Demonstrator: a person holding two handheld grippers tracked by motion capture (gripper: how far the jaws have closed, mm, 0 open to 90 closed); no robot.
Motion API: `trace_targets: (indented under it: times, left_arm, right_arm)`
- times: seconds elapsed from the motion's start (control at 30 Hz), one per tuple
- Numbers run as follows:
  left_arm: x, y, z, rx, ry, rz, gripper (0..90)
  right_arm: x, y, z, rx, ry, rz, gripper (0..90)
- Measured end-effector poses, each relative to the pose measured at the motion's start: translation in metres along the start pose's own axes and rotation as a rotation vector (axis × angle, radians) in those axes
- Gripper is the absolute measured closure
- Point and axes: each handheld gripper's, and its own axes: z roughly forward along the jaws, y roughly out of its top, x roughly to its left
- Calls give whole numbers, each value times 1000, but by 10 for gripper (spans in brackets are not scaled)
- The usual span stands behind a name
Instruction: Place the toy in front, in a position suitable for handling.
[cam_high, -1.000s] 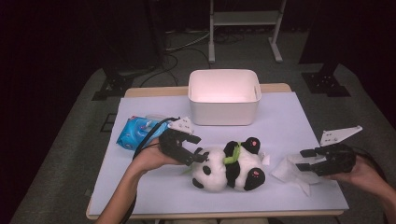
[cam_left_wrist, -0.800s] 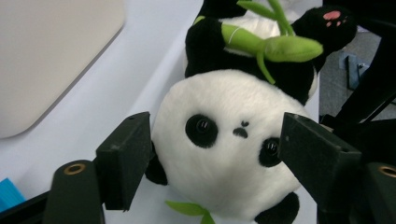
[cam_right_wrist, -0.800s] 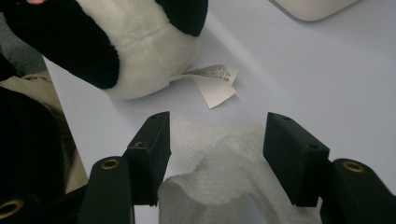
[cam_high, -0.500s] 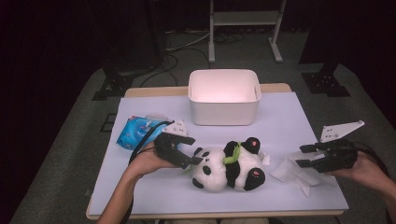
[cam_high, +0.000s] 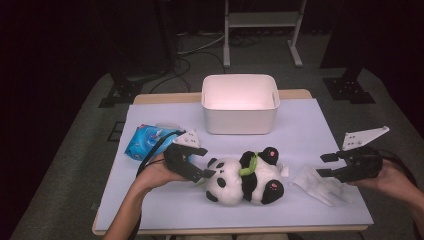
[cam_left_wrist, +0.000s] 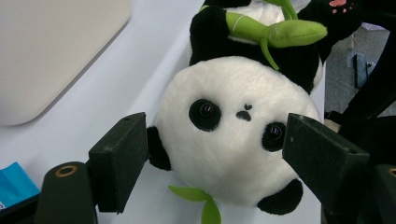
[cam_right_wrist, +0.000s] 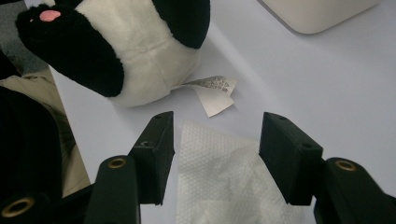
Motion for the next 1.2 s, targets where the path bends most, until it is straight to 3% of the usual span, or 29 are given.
trace_targets:
  times: [0.47,0.77,1.0,1.2]
  left_arm:
    - [3,-6,-6,-11,26,-15,193]
    - [6,-20,-9,-9,50,-31,174]
    - [5,-31,-12,-22,74,-65,132]
    - [3,-37,-15,-26,86,-68,115]
  right_arm:
    - [-9,16,13,-4,21,-28,403]
    - [-19,48,31,-17,48,-34,339]
    - [-22,77,46,-10,61,-65,321]
    - [-24,99,55,-18,63,-82,288]
